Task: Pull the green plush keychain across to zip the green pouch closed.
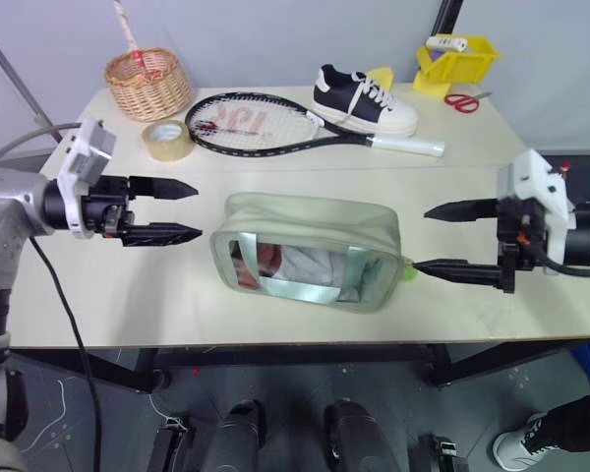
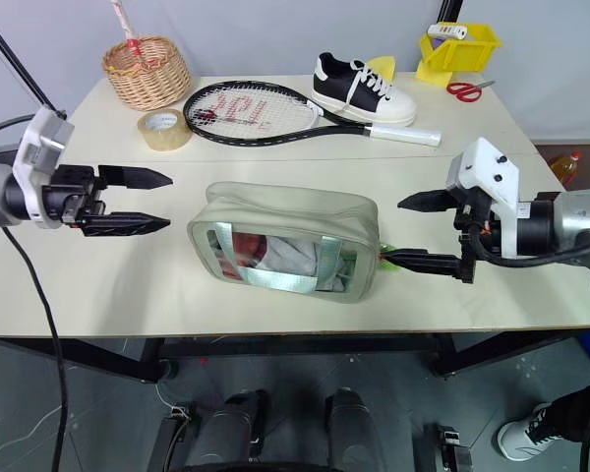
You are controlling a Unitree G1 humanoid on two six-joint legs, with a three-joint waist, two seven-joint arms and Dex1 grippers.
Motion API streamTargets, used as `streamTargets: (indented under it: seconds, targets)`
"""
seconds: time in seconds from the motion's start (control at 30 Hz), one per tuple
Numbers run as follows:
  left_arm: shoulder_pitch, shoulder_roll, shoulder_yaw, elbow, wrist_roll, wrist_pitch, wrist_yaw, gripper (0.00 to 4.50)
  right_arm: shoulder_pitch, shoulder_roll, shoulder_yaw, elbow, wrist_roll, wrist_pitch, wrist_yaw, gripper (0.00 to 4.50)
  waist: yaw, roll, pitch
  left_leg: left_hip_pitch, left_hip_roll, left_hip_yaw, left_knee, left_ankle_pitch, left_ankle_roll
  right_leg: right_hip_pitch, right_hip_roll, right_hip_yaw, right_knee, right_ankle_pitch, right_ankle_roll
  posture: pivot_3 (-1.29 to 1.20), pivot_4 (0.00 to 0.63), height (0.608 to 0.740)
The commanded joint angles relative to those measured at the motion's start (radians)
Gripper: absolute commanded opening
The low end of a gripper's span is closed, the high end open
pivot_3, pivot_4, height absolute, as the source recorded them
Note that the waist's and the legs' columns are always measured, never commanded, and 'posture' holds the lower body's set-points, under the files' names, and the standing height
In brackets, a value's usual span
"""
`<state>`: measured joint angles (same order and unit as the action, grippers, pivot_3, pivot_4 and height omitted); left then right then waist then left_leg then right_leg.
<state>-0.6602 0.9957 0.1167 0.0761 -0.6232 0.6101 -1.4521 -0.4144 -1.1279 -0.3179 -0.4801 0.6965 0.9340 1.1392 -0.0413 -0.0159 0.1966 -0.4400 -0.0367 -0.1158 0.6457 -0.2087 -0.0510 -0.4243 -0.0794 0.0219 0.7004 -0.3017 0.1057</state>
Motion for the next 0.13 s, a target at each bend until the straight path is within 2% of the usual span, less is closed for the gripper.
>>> streamTargets:
  seconds: [0.03,0.13]
  targets:
    - [0.009,0.018,0.030,-0.011,-0.005,-0.028,-0.023,4.31,0.014,-0.025,-0.049,-0.029,0.029,-0.028,0.009,4.50,0.000,0.000,0.000,0.000,0.000,0.000,0.000,0.000,0.000,0.000,0.000,0.000,0.000,0.000,0.000,0.00,0.150,0.695]
    - [-0.007,-0.001,0.026,0.011,0.005,-0.028,0.009,4.31,0.022,-0.035,-0.051,-0.029,0.033,-0.039,0.002,4.50,0.001,0.000,0.000,0.000,0.000,0.000,0.000,0.000,0.000,0.000,0.000,0.000,0.000,0.000,0.000,0.00,0.150,0.695]
